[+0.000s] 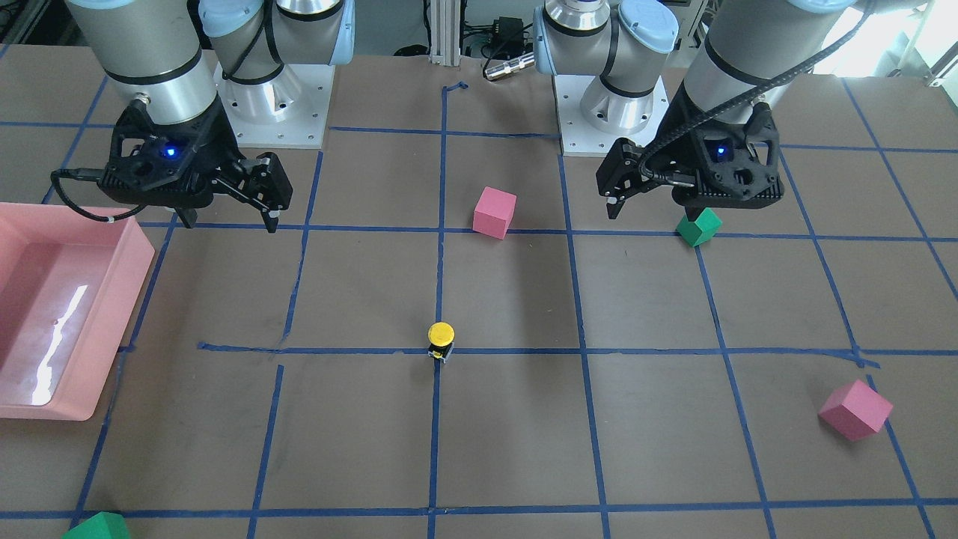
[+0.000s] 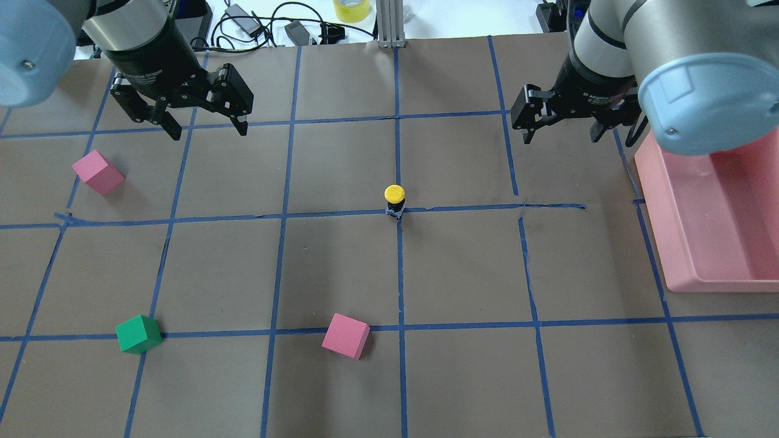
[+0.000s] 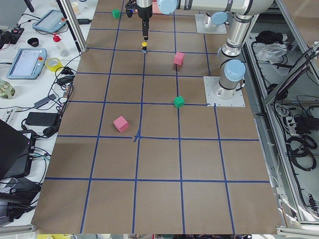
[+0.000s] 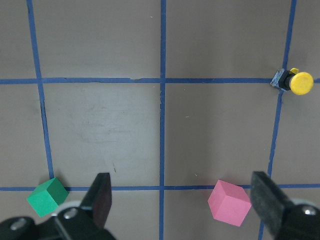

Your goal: Align button upright

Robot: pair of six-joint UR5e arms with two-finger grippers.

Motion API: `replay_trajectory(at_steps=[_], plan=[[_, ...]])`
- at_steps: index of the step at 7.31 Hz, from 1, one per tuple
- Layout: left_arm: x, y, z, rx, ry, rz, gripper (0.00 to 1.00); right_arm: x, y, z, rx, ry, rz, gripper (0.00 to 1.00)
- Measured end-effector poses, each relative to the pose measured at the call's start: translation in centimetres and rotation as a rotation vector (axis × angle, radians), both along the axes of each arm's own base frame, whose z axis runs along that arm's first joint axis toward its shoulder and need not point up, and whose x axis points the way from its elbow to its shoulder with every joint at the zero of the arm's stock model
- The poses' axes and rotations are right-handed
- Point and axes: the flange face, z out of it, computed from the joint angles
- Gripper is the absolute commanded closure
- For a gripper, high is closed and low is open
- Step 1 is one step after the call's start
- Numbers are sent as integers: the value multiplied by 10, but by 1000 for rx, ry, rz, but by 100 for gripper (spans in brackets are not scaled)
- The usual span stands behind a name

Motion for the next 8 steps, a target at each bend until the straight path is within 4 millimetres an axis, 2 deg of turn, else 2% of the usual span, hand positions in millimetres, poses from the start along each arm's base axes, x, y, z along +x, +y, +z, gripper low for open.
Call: replay_trajectory(at_steps=[2, 4, 8], plan=[[0, -2, 0, -19, -2, -2, 0, 2, 1, 4, -8, 0, 3, 0], [0, 0, -3, -21, -2, -3, 0, 7, 3, 19, -29, 0, 12, 0], [0, 2, -2, -28, -3, -2, 0, 33, 14, 40, -15, 0, 64, 0]])
